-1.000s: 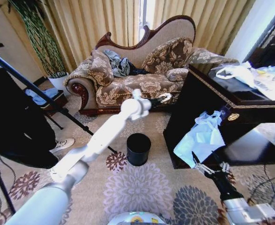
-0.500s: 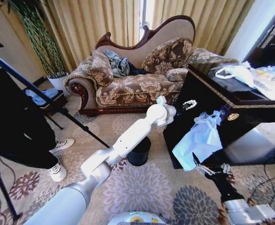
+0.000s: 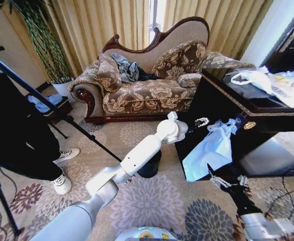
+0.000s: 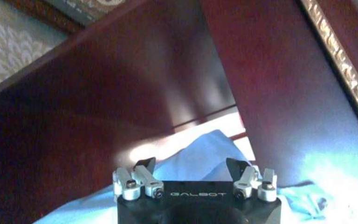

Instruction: Place a garbage bag over the trash bin.

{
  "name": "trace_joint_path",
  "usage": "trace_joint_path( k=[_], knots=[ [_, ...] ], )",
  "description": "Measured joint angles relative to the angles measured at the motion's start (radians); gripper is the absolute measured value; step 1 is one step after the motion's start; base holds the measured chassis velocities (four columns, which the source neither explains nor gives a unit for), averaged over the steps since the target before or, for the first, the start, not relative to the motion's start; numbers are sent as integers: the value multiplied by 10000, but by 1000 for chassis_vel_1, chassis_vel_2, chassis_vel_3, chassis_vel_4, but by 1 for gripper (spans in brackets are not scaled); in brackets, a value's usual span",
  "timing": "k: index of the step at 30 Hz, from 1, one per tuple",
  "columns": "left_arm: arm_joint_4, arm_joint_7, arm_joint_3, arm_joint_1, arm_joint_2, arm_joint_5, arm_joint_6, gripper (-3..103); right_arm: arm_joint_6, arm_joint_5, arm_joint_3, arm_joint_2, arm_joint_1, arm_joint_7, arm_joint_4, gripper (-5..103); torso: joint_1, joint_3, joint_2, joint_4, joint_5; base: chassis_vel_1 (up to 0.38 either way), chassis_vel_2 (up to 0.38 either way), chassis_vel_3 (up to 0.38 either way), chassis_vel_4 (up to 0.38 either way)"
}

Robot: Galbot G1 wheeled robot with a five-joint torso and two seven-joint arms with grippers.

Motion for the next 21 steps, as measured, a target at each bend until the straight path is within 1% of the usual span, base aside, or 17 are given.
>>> trace_joint_path(
  k=[4, 5, 6, 7, 14, 15, 17, 19, 21],
  knots=[
    [-290, -1, 19, 0, 6, -34, 147, 80, 0, -42, -23, 38, 15, -5, -29, 100, 0, 0, 0, 0, 0, 0, 0, 0, 0],
    [-393, -1, 26, 0, 8, -49, 187, 77, 0, -52, -28, 47, 15, -8, -35, 100, 0, 0, 0, 0, 0, 0, 0, 0, 0],
    [-483, -2, 35, -2, 10, -67, 216, 77, -1, -59, -30, 51, 15, -10, -40, 100, 0, 0, 0, 0, 0, 0, 0, 0, 0],
    [-634, -26, 62, -15, 10, -120, 272, 81, 0, -70, -32, 53, 15, -11, -52, 100, 0, 0, 0, 0, 0, 0, 0, 0, 0],
    [-718, -53, 280, -72, 15, -171, 360, 81, 0, -76, -36, 48, 33, -13, -57, 100, 1, 0, 0, -1, 0, 0, 0, 0, 0],
    [-679, -54, 315, -87, 16, -171, 375, 84, 0, -76, -36, 46, 33, -14, -57, 100, 1, 0, 0, -1, 0, 0, 0, 0, 0],
    [-607, -43, 376, -122, 22, -171, 403, 78, 4, -76, -34, 46, 33, -17, -57, 100, 1, 0, 0, -1, 0, 0, 0, 0, 0],
    [-579, -36, 395, -137, 22, -171, 406, 78, 6, -78, -35, 48, 34, -21, -57, 100, 1, 0, 0, -1, 0, 0, 0, 0, 0],
    [-523, -5, 431, -177, 22, -176, 426, 74, 19, -99, -56, 58, 35, -37, -66, 100, 1, 0, 1, -1, 0, 0, 0, 0, 0]
  ],
)
